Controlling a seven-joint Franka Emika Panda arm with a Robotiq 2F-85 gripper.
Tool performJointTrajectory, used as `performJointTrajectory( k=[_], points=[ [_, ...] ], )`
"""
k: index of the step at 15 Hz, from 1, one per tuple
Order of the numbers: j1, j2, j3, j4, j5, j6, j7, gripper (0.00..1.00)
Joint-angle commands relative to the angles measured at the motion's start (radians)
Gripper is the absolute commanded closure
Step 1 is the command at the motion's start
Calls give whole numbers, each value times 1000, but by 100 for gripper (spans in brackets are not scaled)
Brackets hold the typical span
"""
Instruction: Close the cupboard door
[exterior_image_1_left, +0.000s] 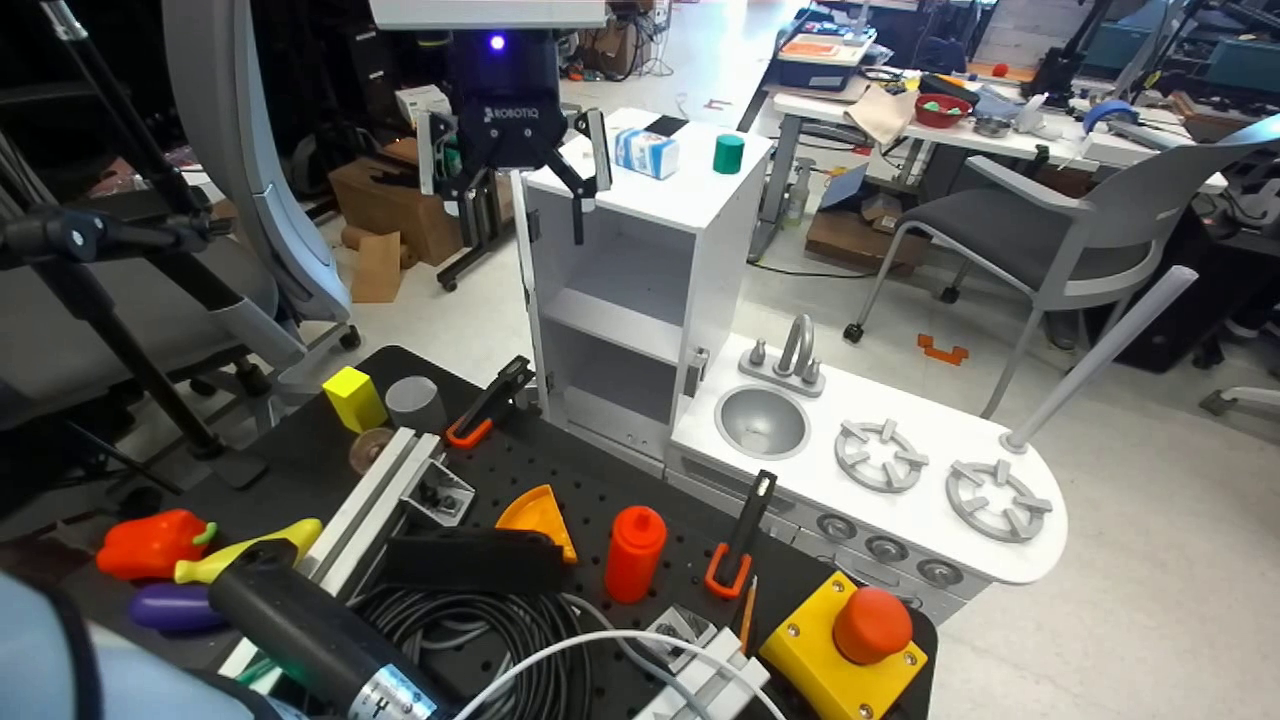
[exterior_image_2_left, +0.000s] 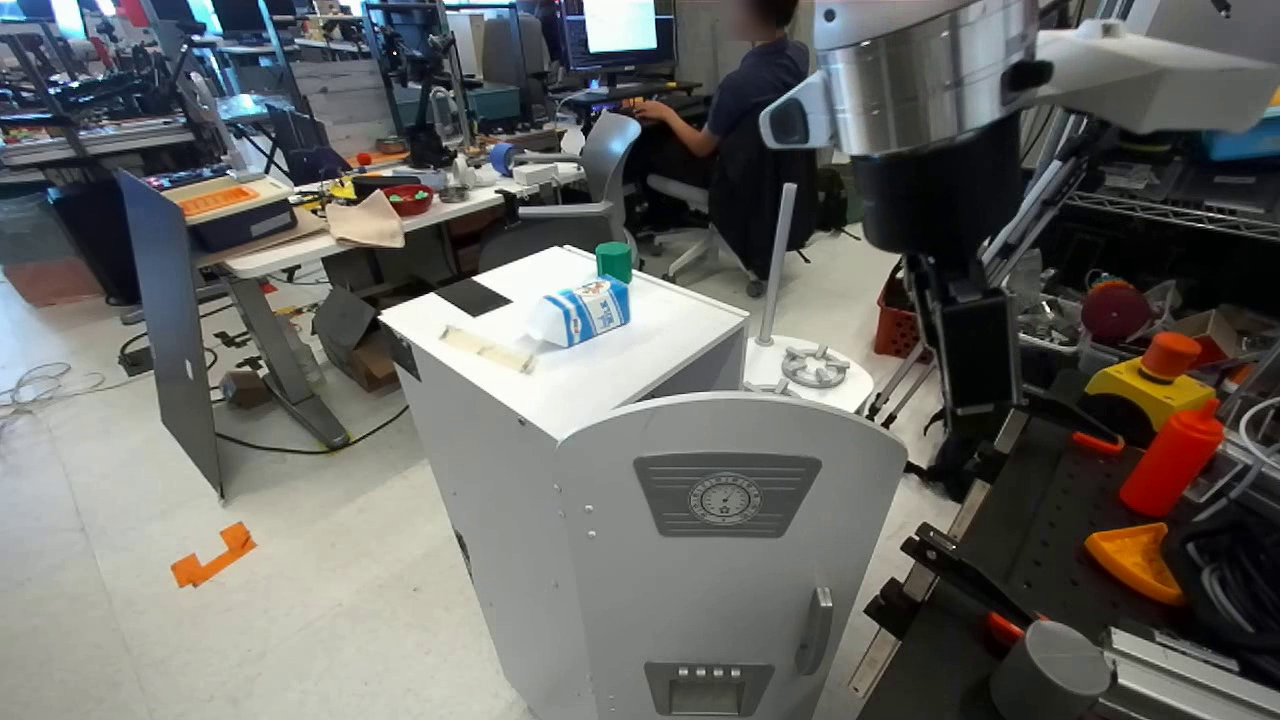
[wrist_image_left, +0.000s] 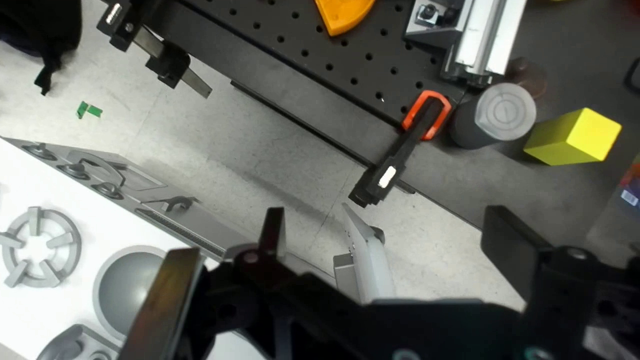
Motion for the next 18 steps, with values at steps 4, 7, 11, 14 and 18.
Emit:
performJointTrajectory(
  k=[4,7,11,14,18],
  points=[
    [36,237,0,201,-49,-22,132,0],
    [44,311,-27,256,-85,-24,200,0],
    [77,293,-75,254,-209,-10,343,0],
    [102,231,-104,212,-350,4,473,0],
    [122,150,-115,128,-569,3,662,0]
  ],
)
